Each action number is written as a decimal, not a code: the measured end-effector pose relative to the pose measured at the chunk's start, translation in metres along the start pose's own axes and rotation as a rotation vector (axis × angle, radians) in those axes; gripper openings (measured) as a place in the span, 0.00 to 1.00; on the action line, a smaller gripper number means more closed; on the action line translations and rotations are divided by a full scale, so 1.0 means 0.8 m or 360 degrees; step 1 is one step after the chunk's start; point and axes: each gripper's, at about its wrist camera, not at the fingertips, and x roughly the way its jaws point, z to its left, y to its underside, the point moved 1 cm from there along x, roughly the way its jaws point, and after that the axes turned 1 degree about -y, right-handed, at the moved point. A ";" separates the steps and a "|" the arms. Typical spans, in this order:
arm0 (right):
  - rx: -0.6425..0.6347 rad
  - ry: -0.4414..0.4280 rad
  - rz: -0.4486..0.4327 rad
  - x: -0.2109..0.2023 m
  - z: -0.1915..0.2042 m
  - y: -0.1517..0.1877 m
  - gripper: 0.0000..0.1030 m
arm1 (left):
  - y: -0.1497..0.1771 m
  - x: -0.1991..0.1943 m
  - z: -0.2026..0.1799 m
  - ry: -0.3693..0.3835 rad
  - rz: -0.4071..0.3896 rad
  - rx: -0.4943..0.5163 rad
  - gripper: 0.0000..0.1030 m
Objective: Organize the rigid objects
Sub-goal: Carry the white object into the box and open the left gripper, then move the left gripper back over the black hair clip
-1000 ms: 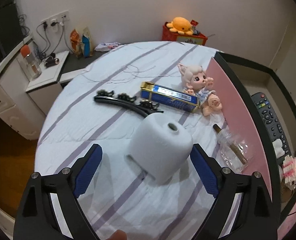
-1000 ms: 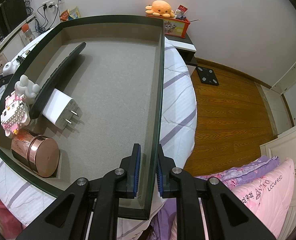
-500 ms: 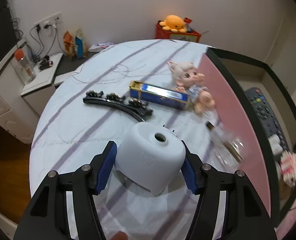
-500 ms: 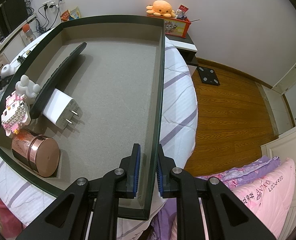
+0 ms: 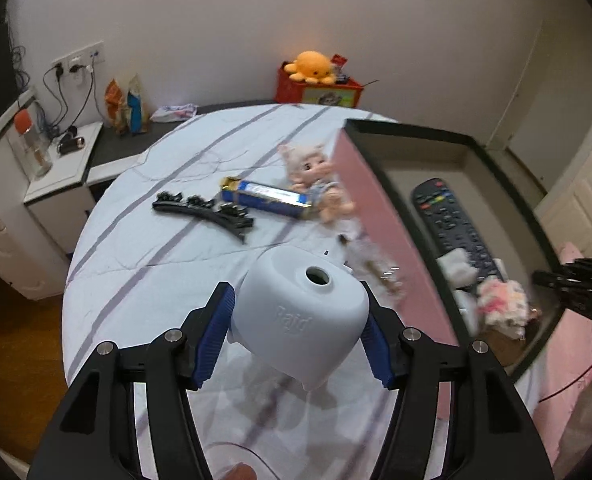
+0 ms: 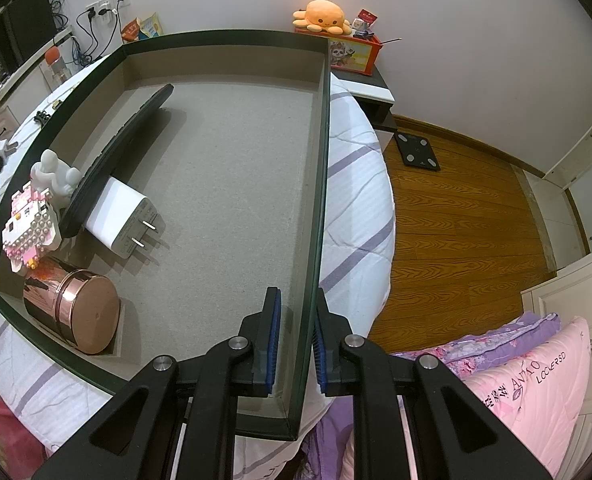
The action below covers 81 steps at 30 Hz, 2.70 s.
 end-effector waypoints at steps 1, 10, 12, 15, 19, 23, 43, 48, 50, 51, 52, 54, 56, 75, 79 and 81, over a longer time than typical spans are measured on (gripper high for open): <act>0.0002 -0.0002 -0.0004 0.000 0.000 0.000 0.15 | -0.001 -0.005 -0.006 0.0005 -0.0011 0.0018 0.59; 0.0016 -0.0050 -0.0036 0.000 -0.003 0.002 0.15 | -0.017 -0.036 -0.067 0.0133 -0.0083 0.0137 0.59; 0.0033 -0.0075 -0.0054 -0.001 -0.006 0.004 0.14 | -0.022 -0.040 -0.085 0.0170 -0.0089 0.0180 0.59; 0.0047 -0.0101 -0.0067 0.000 -0.008 0.004 0.14 | -0.029 -0.041 -0.108 0.0202 -0.0099 0.0231 0.59; 0.0041 -0.0110 -0.0074 -0.003 -0.006 0.004 0.14 | -0.044 -0.041 -0.145 0.0262 -0.0113 0.0294 0.58; 0.0037 -0.0122 -0.0079 -0.003 -0.006 0.006 0.14 | -0.053 -0.026 -0.173 0.0270 -0.0076 0.0334 0.58; 0.0020 -0.0150 -0.0078 -0.004 -0.011 0.005 0.15 | -0.002 -0.056 -0.127 0.0111 -0.0069 0.0295 0.85; 0.0031 -0.0141 -0.0083 -0.003 -0.009 0.006 0.15 | 0.018 -0.064 -0.092 -0.0052 -0.0061 0.0253 0.94; 0.0034 -0.0129 -0.0085 -0.003 -0.008 0.006 0.15 | 0.021 -0.064 -0.075 -0.0079 -0.0053 0.0210 0.95; 0.0035 -0.0125 -0.0085 -0.003 -0.008 0.006 0.15 | 0.022 -0.064 -0.066 -0.0083 -0.0049 0.0182 0.95; 0.0035 -0.0123 -0.0085 -0.002 -0.006 0.005 0.15 | 0.023 -0.064 -0.061 -0.0087 -0.0049 0.0163 0.95; 0.0037 -0.0121 -0.0083 -0.001 -0.006 0.005 0.15 | 0.024 -0.063 -0.050 -0.0105 -0.0048 0.0133 0.98; 0.0037 -0.0112 -0.0081 -0.001 -0.005 0.005 0.15 | 0.023 -0.057 -0.040 -0.0126 -0.0041 0.0112 0.98; 0.0007 -0.0079 -0.0059 -0.001 -0.004 0.003 0.15 | -0.013 0.019 0.007 -0.0152 0.0024 -0.0121 0.98; -0.0005 -0.0064 -0.0053 -0.001 -0.003 0.002 0.15 | -0.026 0.035 0.024 -0.0250 0.0018 -0.0174 0.99; -0.0008 -0.0062 -0.0053 -0.001 -0.003 0.003 0.15 | -0.030 0.046 0.029 -0.0292 0.0036 -0.0180 0.99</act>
